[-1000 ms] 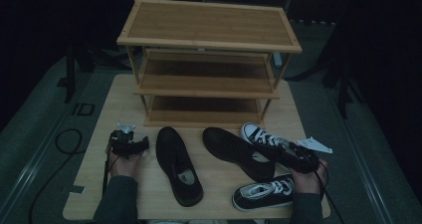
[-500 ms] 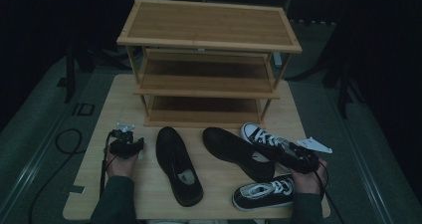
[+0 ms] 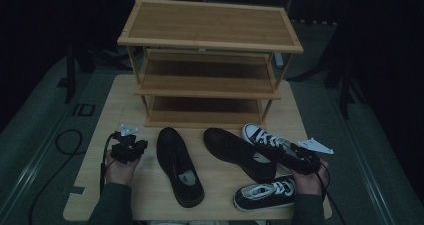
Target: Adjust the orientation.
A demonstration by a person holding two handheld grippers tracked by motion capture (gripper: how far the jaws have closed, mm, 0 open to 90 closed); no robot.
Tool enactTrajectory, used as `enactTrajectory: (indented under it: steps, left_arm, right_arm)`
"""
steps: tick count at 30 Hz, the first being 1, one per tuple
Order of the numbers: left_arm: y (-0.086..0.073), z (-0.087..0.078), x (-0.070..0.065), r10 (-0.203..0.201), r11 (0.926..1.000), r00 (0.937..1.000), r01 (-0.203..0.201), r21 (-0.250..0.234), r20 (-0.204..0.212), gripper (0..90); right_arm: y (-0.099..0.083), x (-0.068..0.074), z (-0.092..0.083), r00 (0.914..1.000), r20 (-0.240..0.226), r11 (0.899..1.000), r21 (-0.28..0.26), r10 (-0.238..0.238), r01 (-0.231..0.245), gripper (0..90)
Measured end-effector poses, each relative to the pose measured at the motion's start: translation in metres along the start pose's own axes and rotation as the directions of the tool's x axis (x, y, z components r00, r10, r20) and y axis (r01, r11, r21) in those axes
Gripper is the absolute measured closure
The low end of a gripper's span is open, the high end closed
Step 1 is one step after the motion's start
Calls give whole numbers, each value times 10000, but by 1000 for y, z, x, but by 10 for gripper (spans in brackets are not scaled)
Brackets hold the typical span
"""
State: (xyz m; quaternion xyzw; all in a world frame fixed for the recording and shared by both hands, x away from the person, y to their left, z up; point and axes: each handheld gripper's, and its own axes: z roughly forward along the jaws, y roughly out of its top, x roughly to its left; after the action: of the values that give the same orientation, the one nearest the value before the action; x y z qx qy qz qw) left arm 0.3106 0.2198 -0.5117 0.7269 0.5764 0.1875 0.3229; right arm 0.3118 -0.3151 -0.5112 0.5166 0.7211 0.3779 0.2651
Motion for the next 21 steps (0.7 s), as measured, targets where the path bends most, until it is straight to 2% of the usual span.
enactTrajectory:
  steps: [3,8,14,20,21]
  left_arm:
    - [-3,-3,-7,330,9993,9993,-333,183,153,898]
    - [-11,-3,-19,698,9966,9969,-713,414,367,899]
    - [-17,-1,-29,976,9935,9945,-996,552,367,892]
    - [-22,6,-39,1120,9887,9922,-1169,942,554,895]
    - [-22,9,-42,1192,9875,9919,-1231,982,447,898]
  right_arm:
    - [0,0,0,10000,2,10000,0,0,0,475]
    - [0,0,0,10000,7,10000,22,-33,33,474]
    - [0,0,0,10000,0,10000,22,-35,35,474]
    - [0,0,0,10000,-13,10000,16,-49,49,472]
    - [0,0,0,10000,-5,10000,19,-64,64,472]
